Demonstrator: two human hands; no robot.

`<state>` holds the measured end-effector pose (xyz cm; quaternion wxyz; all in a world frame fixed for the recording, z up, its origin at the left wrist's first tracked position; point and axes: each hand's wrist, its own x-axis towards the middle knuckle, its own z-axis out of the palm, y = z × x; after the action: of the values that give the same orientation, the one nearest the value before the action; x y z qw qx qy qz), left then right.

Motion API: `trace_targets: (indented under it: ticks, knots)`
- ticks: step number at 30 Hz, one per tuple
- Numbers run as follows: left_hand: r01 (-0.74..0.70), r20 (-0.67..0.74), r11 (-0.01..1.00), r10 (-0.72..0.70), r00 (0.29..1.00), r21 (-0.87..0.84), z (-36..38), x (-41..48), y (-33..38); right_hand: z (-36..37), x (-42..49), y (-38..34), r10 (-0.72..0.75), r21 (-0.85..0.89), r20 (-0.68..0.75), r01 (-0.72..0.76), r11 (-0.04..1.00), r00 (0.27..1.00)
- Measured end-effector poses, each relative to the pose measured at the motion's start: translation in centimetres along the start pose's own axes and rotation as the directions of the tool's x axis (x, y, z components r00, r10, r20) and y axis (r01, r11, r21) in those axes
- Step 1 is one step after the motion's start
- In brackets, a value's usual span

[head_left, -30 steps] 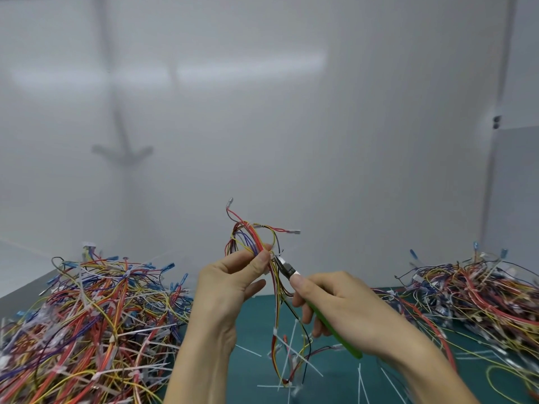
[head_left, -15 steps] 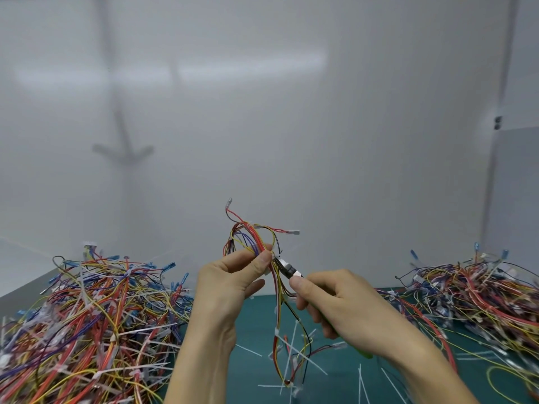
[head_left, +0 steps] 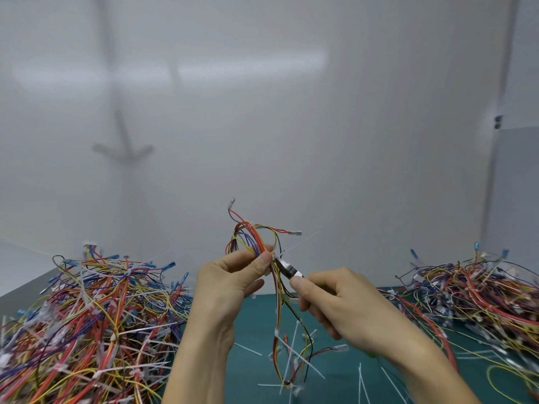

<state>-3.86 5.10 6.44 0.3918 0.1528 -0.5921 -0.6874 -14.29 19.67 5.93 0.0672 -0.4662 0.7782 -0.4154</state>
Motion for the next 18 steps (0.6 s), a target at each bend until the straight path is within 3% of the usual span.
trace_targets:
  ticks: [18]
  knots:
    - [-0.01, 0.009, 1.0, 0.01, 1.0, 0.017, -0.05, 0.02, -0.02, 0.06, 0.02, -0.02, 0.007, 0.012, -0.013, -0.007, 1.0, 1.0]
